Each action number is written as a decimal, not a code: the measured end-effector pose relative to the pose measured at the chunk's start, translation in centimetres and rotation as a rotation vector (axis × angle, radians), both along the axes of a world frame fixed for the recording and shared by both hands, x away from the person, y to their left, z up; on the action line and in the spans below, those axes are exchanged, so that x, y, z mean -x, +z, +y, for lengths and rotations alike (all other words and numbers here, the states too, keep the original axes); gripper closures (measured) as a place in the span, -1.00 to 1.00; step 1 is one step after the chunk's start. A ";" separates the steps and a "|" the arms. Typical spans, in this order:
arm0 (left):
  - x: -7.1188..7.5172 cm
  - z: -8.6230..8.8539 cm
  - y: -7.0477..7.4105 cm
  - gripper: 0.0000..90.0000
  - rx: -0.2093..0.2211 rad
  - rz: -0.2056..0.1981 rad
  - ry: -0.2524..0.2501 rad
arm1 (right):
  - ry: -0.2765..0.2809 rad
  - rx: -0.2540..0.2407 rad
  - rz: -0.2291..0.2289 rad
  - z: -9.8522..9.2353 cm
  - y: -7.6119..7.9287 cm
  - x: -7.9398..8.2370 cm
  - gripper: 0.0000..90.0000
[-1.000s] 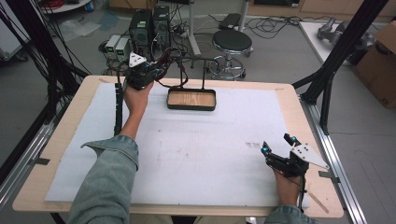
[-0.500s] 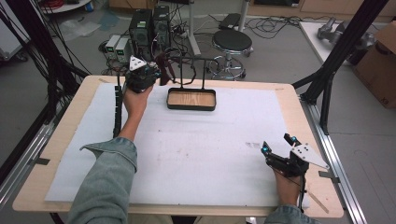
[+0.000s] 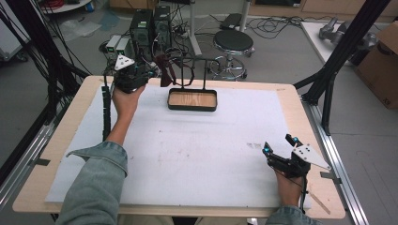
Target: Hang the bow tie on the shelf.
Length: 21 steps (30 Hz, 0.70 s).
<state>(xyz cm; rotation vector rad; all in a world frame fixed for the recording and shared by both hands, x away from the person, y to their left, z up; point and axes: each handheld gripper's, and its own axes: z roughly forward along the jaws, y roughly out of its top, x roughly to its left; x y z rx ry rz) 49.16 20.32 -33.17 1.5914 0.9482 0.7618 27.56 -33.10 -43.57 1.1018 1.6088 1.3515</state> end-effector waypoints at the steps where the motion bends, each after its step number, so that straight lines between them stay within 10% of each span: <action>1: 0.2 0.3 0.1 0.26 0.002 -0.005 -0.001 | 0.000 0.003 -0.004 0.0 0.0 0.0 -0.74; 21: 7.9 6.2 2.7 0.08 0.028 -0.082 -0.061 | -0.009 0.001 -0.001 0.0 0.0 -0.1 -0.74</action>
